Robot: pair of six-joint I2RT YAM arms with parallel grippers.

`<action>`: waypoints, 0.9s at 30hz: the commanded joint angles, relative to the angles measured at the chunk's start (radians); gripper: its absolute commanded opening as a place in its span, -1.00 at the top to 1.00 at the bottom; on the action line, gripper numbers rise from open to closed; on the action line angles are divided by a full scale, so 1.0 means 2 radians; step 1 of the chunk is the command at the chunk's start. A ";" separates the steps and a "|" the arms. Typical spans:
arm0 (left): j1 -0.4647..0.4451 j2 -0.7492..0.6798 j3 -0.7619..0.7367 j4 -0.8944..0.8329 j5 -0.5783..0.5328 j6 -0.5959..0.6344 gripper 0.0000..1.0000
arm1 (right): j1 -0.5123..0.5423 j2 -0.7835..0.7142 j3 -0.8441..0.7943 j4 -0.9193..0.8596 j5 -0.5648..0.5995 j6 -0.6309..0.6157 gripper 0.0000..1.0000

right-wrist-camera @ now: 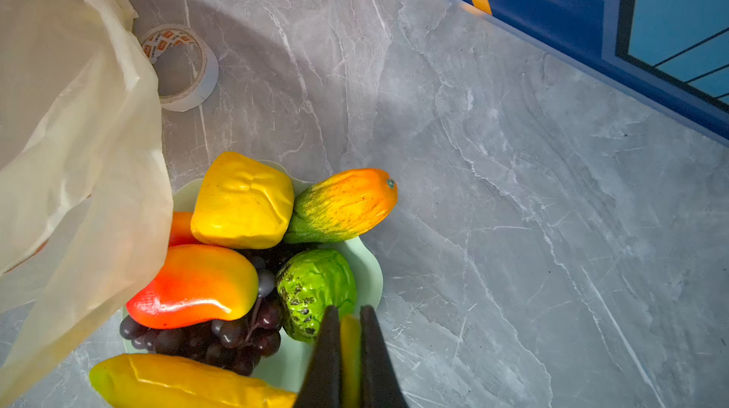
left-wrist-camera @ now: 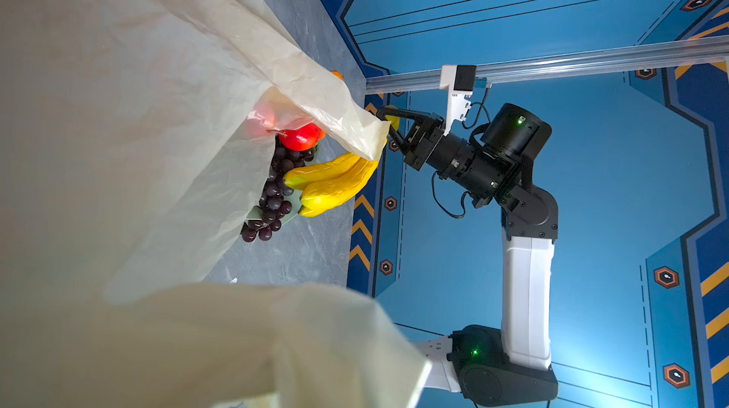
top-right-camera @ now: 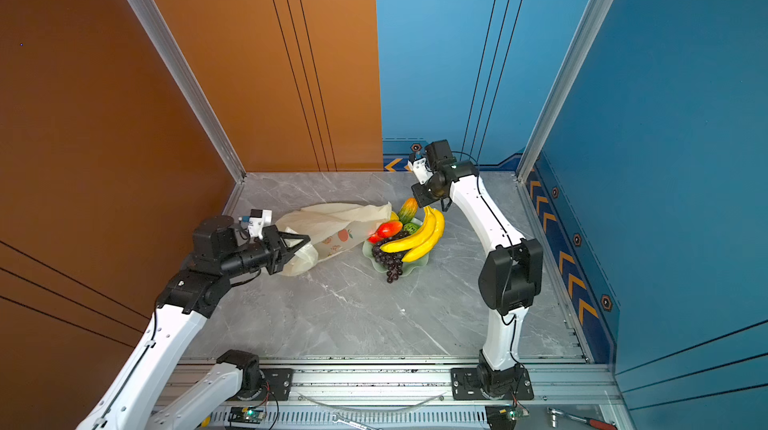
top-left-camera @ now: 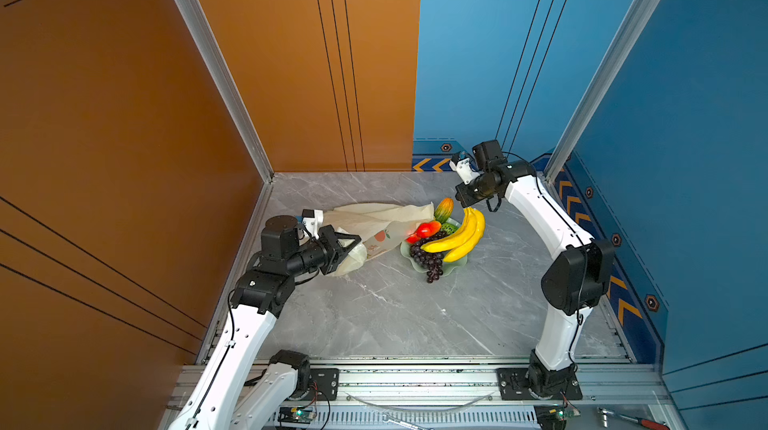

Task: Place the fruits into the plastic bag
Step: 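Close the right gripper on the banana stem and lift the bananas, then carry the bananas with the right gripper toward the bag mouth held by the left gripper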

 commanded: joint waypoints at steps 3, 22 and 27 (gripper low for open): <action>0.005 -0.009 0.006 -0.015 -0.004 0.010 1.00 | 0.004 -0.037 -0.004 -0.020 0.011 -0.005 0.98; 0.006 -0.010 0.007 0.000 -0.011 0.006 1.00 | 0.041 -0.146 0.020 -0.058 -0.030 0.047 0.98; 0.006 -0.017 0.002 0.001 -0.011 0.005 1.00 | 0.091 -0.139 0.076 -0.071 -0.008 0.075 0.98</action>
